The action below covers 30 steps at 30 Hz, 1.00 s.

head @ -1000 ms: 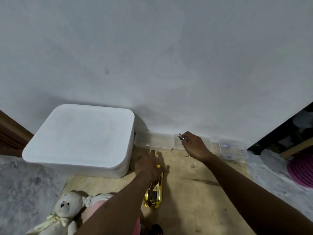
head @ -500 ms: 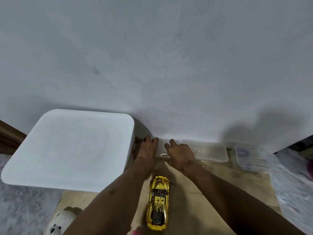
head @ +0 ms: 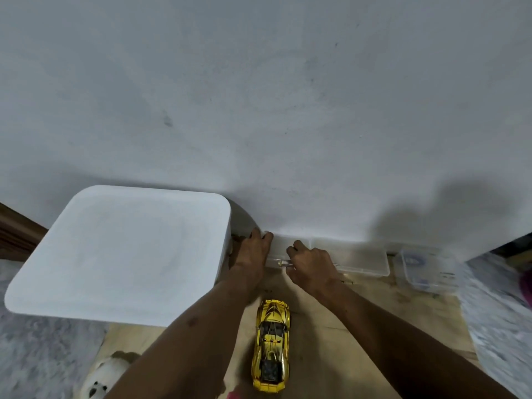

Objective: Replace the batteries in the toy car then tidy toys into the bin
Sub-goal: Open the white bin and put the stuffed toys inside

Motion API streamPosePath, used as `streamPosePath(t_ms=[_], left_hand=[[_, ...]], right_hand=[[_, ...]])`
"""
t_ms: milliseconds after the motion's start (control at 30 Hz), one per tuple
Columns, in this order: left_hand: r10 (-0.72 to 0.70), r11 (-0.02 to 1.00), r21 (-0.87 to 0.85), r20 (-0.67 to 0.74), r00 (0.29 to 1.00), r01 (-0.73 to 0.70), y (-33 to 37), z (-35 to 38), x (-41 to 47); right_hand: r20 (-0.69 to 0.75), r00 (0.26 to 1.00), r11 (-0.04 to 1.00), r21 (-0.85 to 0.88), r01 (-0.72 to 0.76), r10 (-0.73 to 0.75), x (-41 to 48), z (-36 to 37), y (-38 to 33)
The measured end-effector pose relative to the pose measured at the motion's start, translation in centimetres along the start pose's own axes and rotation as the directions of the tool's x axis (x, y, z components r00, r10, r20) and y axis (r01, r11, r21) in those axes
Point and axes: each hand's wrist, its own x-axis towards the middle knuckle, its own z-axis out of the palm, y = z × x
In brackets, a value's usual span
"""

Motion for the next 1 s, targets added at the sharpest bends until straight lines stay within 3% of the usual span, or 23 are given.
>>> streamPosePath(t_ms=[100,300,467,567,700,867,1000], left_hand=[[-0.039,0.996,-0.080,0.018,0.999,0.041,-0.2,-0.4,0.0],[-0.031,0.996,-0.080,0.048,0.998,0.034,-0.4,-1.1,0.1],[0.008,0.999,-0.037,0.060,0.998,-0.006,-0.8,-2.7,0.4],[0.019,0.998,0.065,0.041,0.999,-0.022,-1.0,-3.8,0.6],[0.037,0.996,0.077,0.002,0.999,-0.037,-1.4,-5.5,1.0],[0.057,0.997,0.055,-0.032,0.998,-0.055,-2.0,-6.2,2.1],[0.046,0.999,0.006,-0.018,0.999,-0.046,-2.5,-6.6,2.8]], right_hand=[[-0.014,1.000,1.000,0.003,0.004,-0.004,-0.2,-0.1,0.6],[0.001,0.999,0.997,0.069,-0.034,0.033,-0.7,0.4,1.2],[-0.110,0.988,0.948,0.310,-0.068,0.107,-2.4,0.2,2.1],[-0.228,0.970,0.911,0.412,0.019,0.083,-3.8,0.3,2.8],[-0.319,0.943,0.918,0.336,0.209,-0.098,-4.8,0.6,3.3],[-0.243,0.946,0.917,0.283,0.281,-0.215,-1.4,0.1,1.5],[-0.077,0.983,0.945,0.271,0.183,-0.168,2.7,0.1,-0.5]])
